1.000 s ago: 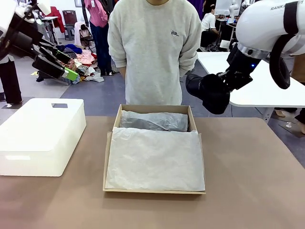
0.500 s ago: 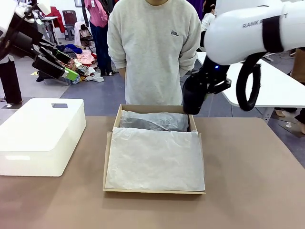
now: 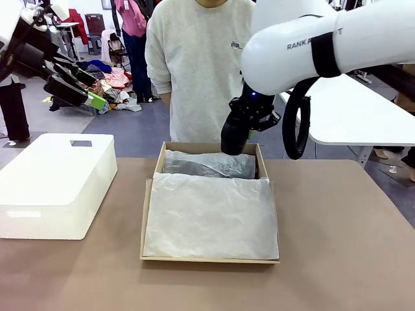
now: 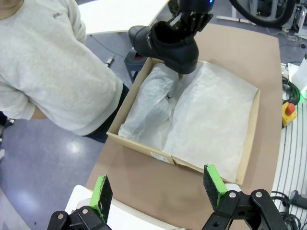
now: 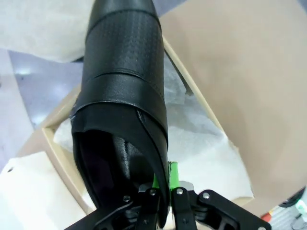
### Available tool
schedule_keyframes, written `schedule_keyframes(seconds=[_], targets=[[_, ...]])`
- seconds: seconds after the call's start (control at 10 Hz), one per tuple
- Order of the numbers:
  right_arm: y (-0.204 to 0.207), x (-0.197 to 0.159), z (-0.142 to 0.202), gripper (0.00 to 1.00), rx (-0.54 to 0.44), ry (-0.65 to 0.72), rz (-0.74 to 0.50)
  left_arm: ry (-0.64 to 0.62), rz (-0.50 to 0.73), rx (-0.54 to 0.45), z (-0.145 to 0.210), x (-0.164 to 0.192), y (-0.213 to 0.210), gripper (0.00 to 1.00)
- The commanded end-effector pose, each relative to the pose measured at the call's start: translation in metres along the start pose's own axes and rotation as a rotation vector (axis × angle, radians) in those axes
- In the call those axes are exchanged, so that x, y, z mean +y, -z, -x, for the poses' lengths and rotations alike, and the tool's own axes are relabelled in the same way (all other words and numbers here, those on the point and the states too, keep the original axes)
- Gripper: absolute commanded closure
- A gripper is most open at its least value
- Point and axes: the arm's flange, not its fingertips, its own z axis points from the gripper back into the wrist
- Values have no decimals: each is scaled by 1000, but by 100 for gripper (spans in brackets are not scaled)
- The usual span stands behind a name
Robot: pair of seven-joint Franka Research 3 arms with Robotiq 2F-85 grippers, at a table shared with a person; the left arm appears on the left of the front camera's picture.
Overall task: Pack the shoes into the box.
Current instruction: Place the other shoe of the Shoes into the Shoes Box.
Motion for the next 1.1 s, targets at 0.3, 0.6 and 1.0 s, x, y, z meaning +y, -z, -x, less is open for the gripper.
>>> schedule_keyframes(seconds=[0.3, 0.6, 1.0], targets=[[5, 8, 2, 100, -17, 14, 11, 12, 13, -11, 2, 1, 0, 0], [5, 8, 2, 100, -17, 14, 11, 12, 13, -11, 2, 1, 0, 0], [2, 35, 31, 100, -56, 381, 28, 12, 13, -11, 2, 1, 0, 0]])
